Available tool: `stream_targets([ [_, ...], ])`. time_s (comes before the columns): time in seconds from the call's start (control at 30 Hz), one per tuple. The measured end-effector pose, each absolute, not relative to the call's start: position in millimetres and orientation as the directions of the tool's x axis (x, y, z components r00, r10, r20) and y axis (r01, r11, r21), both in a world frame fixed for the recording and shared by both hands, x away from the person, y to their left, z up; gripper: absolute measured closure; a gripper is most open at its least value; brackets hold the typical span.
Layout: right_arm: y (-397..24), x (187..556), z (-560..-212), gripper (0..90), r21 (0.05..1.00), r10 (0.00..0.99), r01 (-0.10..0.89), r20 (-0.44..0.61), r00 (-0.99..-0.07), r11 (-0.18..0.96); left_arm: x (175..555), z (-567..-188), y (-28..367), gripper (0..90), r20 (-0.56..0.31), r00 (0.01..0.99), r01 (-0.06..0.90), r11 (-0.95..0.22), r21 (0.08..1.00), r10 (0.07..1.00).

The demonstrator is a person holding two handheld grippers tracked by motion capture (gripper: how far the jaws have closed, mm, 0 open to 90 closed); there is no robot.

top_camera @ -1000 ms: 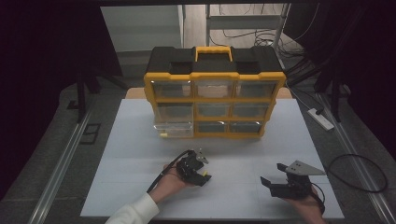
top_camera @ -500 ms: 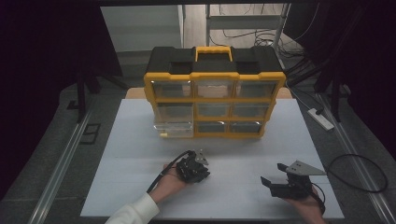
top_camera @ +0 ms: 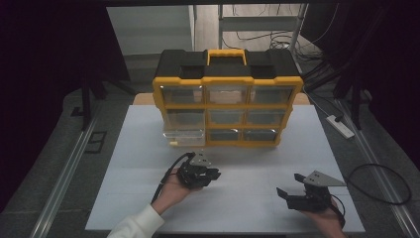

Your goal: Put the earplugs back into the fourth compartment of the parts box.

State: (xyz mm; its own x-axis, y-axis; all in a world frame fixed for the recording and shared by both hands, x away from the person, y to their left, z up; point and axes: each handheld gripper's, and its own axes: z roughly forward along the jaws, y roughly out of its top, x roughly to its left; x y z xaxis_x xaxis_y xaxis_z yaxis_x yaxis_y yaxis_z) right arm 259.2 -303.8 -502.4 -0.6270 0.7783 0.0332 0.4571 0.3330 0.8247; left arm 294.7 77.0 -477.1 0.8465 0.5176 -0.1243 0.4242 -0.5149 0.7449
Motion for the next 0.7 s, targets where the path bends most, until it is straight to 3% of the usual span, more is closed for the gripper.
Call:
stream_targets([
  [0.47, -303.5, 259.2, -502.5, 14.5, 0.824, 0.778, 0.457, 0.033, -0.628, 0.334, 290.5, -434.2, 104.5, 78.7, -0.159, 0.824, 0.377, -0.317, 0.87, 0.544],
  [0.7, -303.4, 259.6, -502.6, 14.5, 0.824, 0.777, 0.459, 0.036, -0.629, 0.333, 289.9, -413.6, 113.4, 78.6, -0.158, 0.826, 0.356, -0.283, 0.89, 0.541],
])
